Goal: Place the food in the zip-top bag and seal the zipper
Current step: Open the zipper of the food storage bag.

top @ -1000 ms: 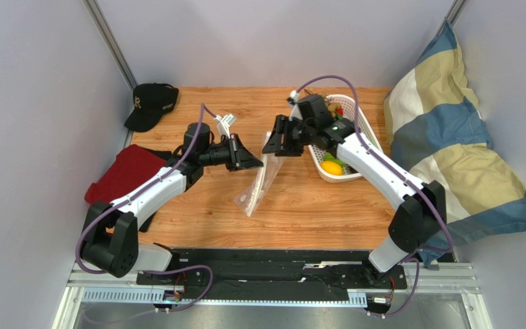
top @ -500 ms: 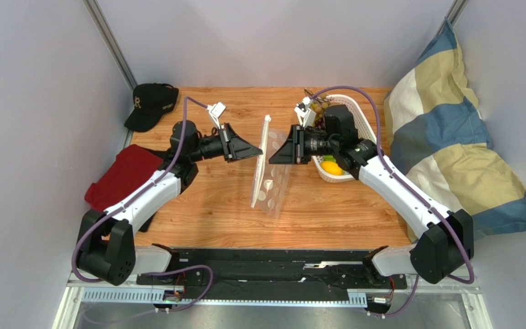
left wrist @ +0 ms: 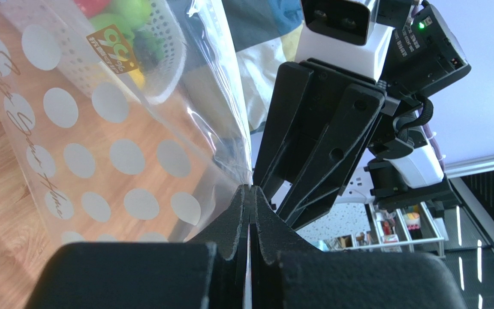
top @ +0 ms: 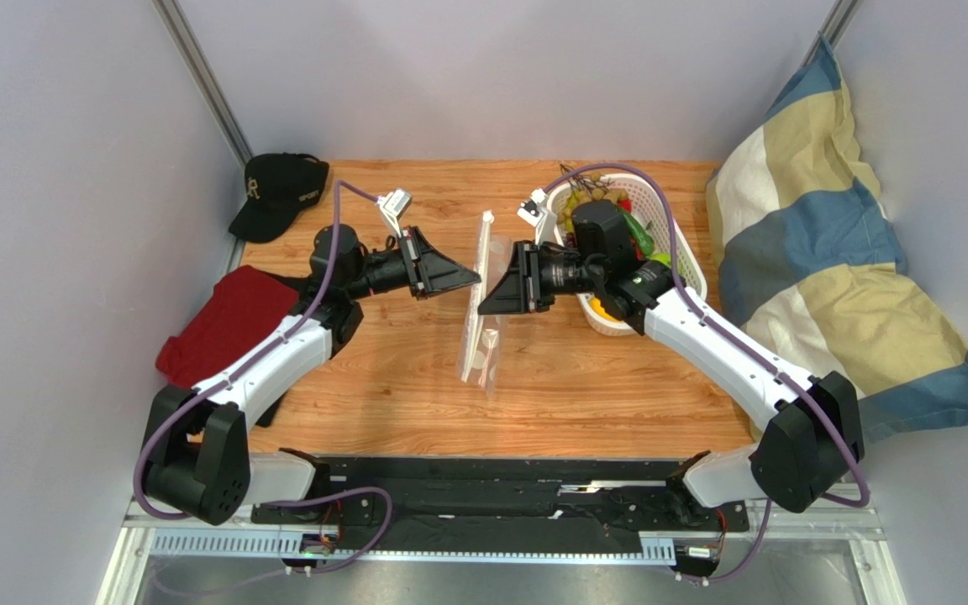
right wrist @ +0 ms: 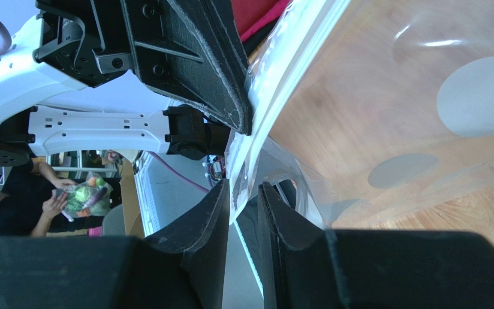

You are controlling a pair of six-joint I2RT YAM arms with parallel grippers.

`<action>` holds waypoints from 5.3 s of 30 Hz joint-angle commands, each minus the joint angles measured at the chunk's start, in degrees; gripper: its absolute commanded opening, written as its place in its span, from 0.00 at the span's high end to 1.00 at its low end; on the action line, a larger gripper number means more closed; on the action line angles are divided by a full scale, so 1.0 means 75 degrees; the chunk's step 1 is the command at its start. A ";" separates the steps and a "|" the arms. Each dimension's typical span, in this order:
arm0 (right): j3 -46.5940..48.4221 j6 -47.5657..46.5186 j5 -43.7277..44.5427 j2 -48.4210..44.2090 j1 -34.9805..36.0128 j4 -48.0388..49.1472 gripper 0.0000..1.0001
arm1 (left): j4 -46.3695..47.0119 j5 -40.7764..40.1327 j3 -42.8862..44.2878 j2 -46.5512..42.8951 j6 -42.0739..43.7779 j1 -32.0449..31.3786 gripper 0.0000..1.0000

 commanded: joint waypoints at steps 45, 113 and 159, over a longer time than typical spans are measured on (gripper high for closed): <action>0.0772 -0.0206 0.1033 0.0371 0.0515 0.0328 1.00 | -0.1340 -0.0486 -0.0068 -0.0816 0.1032 0.0142 0.97; 0.1160 -0.1366 0.3624 0.0724 0.1781 -0.1583 1.00 | -0.5833 -0.3711 0.1457 0.0543 0.4328 -0.0819 0.59; 0.3198 -0.4811 0.2534 0.1989 -0.1522 -0.4699 0.15 | -0.8727 -0.3101 0.3883 0.2792 0.5301 -0.0139 1.00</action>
